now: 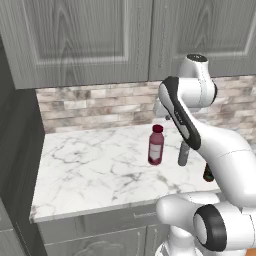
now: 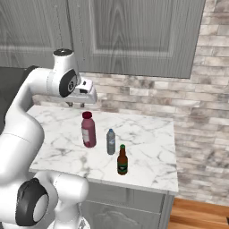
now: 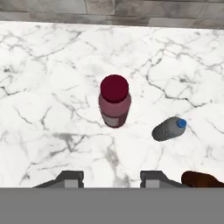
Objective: Place the drinks on the dining counter in a tight cluster.
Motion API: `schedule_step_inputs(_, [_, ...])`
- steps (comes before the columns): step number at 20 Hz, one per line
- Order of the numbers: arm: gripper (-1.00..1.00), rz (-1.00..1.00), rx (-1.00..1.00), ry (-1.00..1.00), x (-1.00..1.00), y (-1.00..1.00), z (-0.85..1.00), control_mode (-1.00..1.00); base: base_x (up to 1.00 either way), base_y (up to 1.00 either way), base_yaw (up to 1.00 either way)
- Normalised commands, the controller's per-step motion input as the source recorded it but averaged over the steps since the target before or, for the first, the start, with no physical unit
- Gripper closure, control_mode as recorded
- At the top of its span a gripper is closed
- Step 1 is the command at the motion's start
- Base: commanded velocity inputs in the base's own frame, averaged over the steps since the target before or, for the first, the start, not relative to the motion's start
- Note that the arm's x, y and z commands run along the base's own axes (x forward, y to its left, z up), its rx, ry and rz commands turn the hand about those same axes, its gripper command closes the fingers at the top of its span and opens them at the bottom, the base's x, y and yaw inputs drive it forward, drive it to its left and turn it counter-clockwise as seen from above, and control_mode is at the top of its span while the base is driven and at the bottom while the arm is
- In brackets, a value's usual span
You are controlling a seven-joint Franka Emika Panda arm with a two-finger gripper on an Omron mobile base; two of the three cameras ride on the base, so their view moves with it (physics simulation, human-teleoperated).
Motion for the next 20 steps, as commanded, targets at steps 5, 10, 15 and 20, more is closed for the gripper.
schedule_step_inputs(5, [-1.00, -0.01, 0.00, -0.01, -0.31, 0.00, -0.11, -1.00, 0.00, 0.00, 0.00])
schedule_step_inputs(10, [-1.00, -0.01, 0.00, 0.04, -0.30, 0.00, -0.33, -1.00, 0.00, 0.00, 0.00])
schedule_step_inputs(15, [-1.00, 0.00, 0.00, 0.06, -0.08, -0.27, -0.04, -1.00, 0.00, 0.00, 0.00])
schedule_step_inputs(20, [-1.00, -0.01, 0.00, 0.00, -0.09, -0.70, 0.04, -1.00, 0.00, 0.00, 0.00])
